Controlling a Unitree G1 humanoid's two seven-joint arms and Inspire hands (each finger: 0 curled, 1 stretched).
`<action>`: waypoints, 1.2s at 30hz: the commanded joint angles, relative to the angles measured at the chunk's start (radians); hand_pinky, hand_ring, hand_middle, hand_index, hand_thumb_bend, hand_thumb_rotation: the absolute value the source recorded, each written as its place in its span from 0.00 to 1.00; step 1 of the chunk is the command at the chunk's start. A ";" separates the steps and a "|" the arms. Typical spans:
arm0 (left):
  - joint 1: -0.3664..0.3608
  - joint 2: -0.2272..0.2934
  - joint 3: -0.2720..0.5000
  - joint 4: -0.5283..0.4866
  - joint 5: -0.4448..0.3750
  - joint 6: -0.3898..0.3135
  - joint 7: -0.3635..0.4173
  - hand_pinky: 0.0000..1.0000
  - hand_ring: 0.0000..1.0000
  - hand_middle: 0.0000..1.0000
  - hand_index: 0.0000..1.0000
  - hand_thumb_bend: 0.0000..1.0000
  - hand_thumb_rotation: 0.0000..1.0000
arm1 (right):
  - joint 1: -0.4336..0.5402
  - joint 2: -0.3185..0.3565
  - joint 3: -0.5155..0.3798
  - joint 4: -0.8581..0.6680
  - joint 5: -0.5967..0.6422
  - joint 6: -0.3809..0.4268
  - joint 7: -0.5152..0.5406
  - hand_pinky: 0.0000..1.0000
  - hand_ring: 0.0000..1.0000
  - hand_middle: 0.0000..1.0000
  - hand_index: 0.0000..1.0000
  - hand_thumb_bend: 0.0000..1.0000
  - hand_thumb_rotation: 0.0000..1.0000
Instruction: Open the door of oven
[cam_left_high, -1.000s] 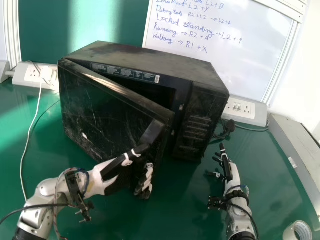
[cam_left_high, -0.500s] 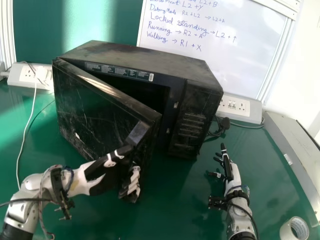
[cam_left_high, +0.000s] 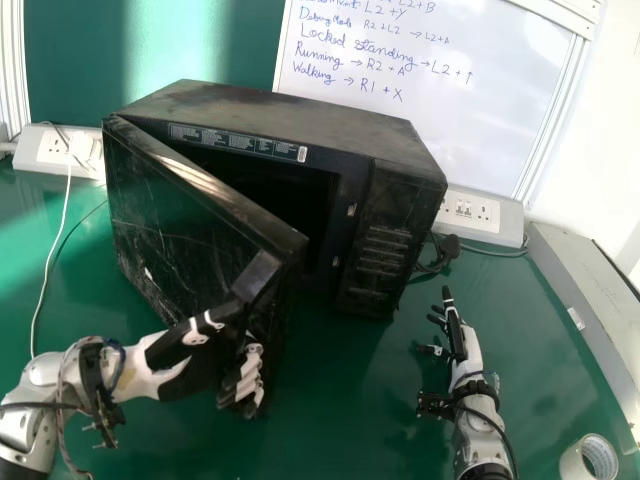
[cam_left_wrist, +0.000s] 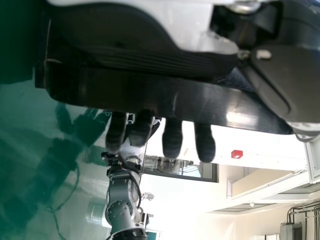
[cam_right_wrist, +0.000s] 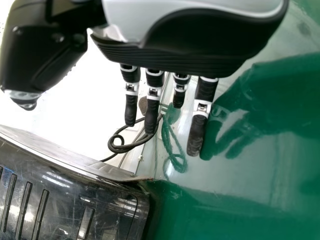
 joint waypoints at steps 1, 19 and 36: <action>0.016 -0.044 0.125 -0.016 -0.198 0.007 0.052 0.00 0.00 0.04 0.08 0.71 0.74 | 0.017 -0.005 -0.005 0.027 -0.004 0.028 0.000 0.55 0.68 0.80 0.81 0.97 0.96; 0.009 0.077 0.203 -0.022 -0.218 0.000 -0.009 0.00 0.01 0.05 0.09 0.81 0.78 | 0.015 -0.012 -0.020 0.029 0.007 0.036 -0.001 0.55 0.67 0.79 0.80 1.00 0.94; -0.030 0.246 0.371 0.085 -0.306 0.039 -0.068 0.00 0.01 0.07 0.16 0.85 0.60 | 0.014 -0.018 -0.026 0.028 0.004 0.033 0.013 0.54 0.68 0.80 0.80 0.94 0.93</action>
